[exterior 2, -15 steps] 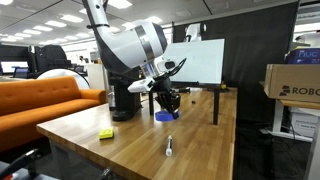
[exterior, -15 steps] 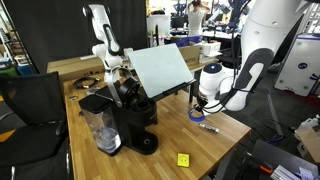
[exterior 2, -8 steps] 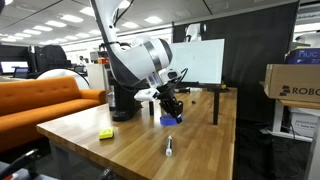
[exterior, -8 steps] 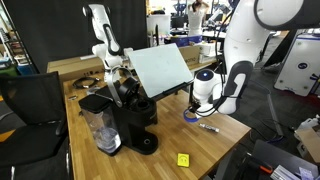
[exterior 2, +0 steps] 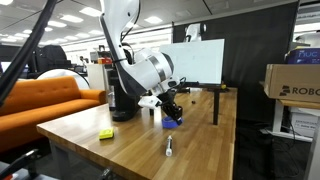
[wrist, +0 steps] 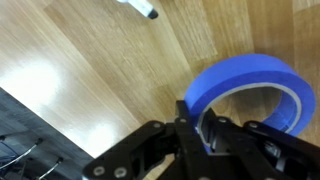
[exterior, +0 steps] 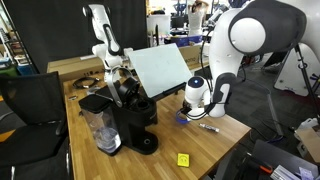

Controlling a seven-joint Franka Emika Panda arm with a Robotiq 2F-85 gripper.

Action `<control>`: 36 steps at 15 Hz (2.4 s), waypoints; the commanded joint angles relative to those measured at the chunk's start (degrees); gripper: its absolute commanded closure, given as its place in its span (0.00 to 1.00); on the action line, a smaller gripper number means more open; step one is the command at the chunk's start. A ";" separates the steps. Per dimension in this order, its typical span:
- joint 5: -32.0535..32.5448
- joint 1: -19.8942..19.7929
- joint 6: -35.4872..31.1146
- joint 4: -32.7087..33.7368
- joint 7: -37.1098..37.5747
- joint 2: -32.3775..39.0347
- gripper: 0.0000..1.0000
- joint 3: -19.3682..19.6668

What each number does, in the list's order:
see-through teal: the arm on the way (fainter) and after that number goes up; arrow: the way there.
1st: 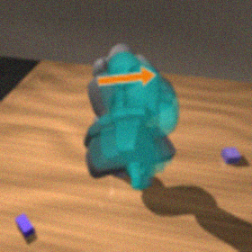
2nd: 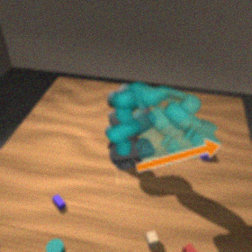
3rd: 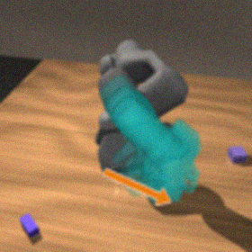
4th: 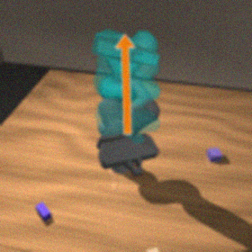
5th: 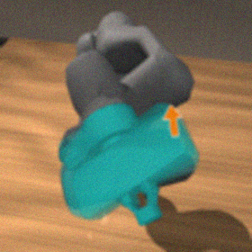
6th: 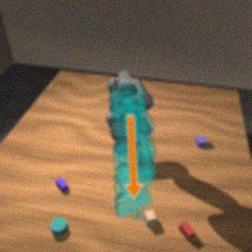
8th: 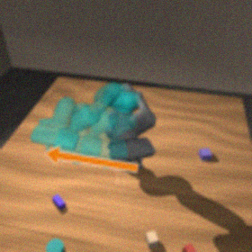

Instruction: Move the masking tape closer to the board

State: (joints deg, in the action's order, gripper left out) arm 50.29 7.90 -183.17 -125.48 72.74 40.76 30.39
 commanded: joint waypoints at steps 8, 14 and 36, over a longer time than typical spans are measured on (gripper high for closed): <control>-2.82 -0.10 -2.48 6.06 2.90 5.28 0.96 0.33; -3.82 -0.02 -2.75 6.35 2.52 5.05 0.38 -0.45; 11.11 -5.41 -4.28 -23.44 -1.95 -27.57 0.00 -10.04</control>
State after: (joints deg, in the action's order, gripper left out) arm 57.66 10.33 -189.72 -140.87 74.23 20.87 28.25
